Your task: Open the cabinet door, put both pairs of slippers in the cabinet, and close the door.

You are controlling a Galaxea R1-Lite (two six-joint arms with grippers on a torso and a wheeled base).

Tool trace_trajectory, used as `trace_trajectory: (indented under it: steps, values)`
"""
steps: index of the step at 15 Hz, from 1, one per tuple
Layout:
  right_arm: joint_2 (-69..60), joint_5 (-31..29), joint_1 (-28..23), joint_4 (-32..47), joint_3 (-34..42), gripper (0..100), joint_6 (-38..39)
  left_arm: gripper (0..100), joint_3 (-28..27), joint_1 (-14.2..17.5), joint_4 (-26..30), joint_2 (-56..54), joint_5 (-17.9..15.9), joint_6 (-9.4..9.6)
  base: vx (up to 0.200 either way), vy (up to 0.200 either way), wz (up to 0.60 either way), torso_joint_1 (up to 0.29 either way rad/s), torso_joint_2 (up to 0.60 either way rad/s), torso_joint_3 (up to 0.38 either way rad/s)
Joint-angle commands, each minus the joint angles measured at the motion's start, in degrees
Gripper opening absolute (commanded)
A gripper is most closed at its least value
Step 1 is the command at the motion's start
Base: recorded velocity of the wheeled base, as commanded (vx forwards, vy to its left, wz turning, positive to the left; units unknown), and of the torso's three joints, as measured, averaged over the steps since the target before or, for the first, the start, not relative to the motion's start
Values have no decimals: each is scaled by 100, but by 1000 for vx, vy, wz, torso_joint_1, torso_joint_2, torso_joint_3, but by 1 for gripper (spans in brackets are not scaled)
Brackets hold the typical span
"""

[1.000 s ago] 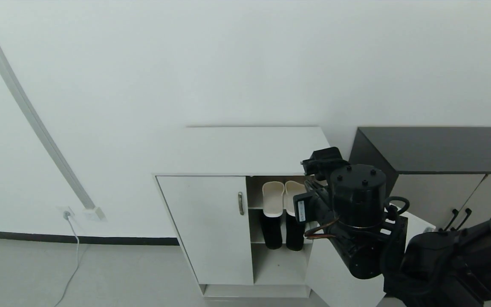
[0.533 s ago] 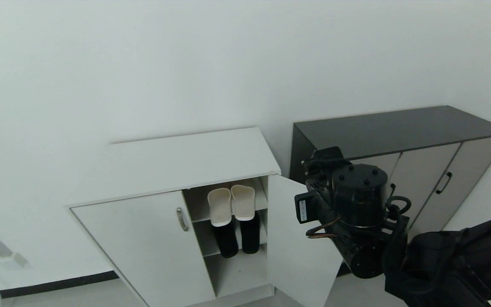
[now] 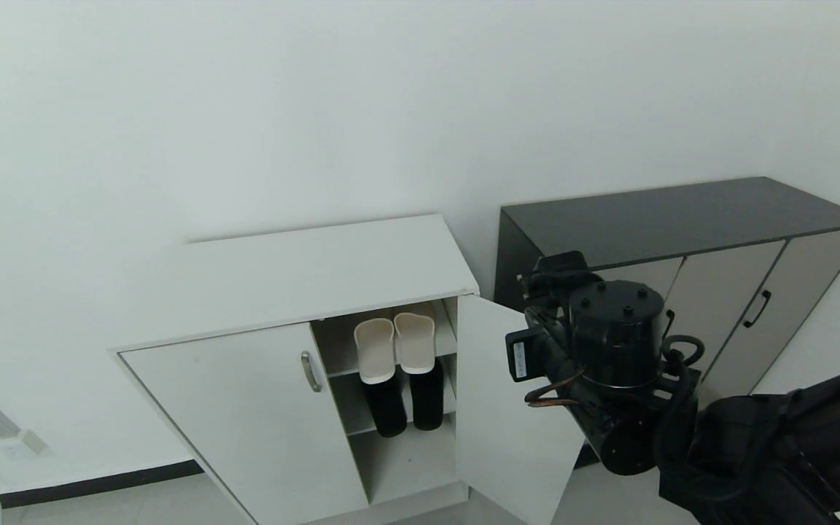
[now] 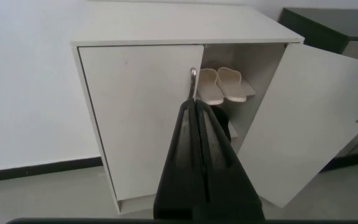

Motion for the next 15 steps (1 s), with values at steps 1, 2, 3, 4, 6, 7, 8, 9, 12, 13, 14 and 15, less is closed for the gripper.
trace_trajectory:
  steps: [1, 2, 3, 4, 6, 7, 8, 9, 12, 13, 14, 15]
  values:
    - [2, 0, 1, -3, 1, 0, -1, 0, -2, 2, -4, 5, 4, -4, -200, 0, 0, 12, 12, 2]
    - [28, 0, -8, -3, 1, 0, -1, 0, -2, 2, -4, 5, 4, -4, -200, 0, 0, 2, -2, 7]
    - [37, 0, -34, -3, 1, 0, -1, 0, -2, 2, -4, 5, 4, -4, -200, 0, 0, -7, 2, 7]
    - [46, 0, -52, -3, -8, 0, -1, 0, -2, 2, -4, 5, 4, 5, -200, 0, 0, -2, 2, 2]
    - [116, 0, -175, -3, -52, 0, -9, 0, -2, 2, -4, 5, 21, 13, -100, 0, 0, -1, -1, 1]
    - [142, 8, -280, -3, -87, 0, -62, 0, -2, 11, -4, 5, 12, 5, 0, 0, 0, 0, 0, 0]
    - [169, 228, -430, -3, -210, 0, -71, 0, -2, 2, -4, 5, 4, 5, 0, 0, 0, 0, 0, 0]
    - [177, 509, -641, 41, -342, 0, -71, 0, -2, 11, -4, 5, 4, 5, 0, 0, 0, 0, 0, 0]
    - [327, 879, -1414, 1219, -1370, 0, 17, 0, -2, 11, -4, 5, 4, 13, 0, 0, 0, 0, 0, 0]
    - [397, 993, -1546, 1474, -1616, 0, 96, 0, -2, 2, -4, 5, 4, 13, 0, 0, 0, 0, 0, 0]
    - [599, 1212, -1792, 2080, -2232, 0, 298, 0, -2, 2, -4, 5, 4, 13, 0, 0, 0, 0, 0, 0]
    - [749, 1397, -1924, 2502, -2627, 0, 430, 0, -2, 11, -4, 5, -5, 13, 0, 0, 0, 0, 0, 0]
